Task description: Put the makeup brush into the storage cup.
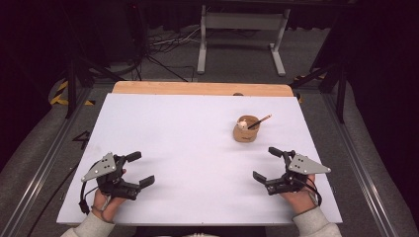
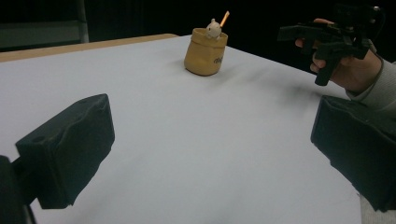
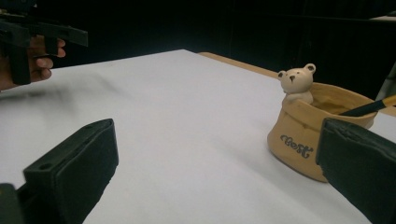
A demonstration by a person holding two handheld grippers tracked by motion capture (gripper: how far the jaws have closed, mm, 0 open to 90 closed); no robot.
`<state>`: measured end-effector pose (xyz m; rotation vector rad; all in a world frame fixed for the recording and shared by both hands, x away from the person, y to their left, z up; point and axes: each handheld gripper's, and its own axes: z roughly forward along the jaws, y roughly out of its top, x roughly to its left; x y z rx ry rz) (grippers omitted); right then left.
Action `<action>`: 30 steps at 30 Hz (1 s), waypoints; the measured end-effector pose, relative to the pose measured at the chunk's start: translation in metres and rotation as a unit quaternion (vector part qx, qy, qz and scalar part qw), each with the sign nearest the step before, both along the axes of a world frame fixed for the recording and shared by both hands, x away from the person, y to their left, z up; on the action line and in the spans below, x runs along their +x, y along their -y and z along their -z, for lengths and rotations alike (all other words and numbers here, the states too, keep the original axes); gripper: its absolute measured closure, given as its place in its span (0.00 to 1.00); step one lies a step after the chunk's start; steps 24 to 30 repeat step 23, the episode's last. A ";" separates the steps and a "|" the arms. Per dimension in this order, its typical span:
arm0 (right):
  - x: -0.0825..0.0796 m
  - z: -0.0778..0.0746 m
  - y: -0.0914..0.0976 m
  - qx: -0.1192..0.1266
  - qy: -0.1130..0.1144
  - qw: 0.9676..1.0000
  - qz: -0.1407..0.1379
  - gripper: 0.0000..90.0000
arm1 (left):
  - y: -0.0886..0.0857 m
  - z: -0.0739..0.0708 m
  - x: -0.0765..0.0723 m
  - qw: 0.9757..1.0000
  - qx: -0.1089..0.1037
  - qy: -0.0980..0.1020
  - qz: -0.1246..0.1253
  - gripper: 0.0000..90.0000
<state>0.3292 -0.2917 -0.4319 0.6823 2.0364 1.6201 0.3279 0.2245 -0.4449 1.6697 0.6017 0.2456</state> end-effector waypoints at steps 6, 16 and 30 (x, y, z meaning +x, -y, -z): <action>-0.002 0.005 0.000 -0.009 -0.003 1.000 0.016 0.00 | 0.000 0.003 0.002 1.000 -0.002 -0.005 -0.007 0.01; -0.002 0.011 -0.001 0.001 -0.006 1.000 0.014 0.00 | 0.000 0.004 0.001 1.000 -0.004 -0.005 -0.012 0.00; -0.003 0.010 0.001 0.005 -0.004 1.000 0.014 0.00 | 0.000 0.005 0.001 1.000 -0.003 -0.004 -0.013 0.01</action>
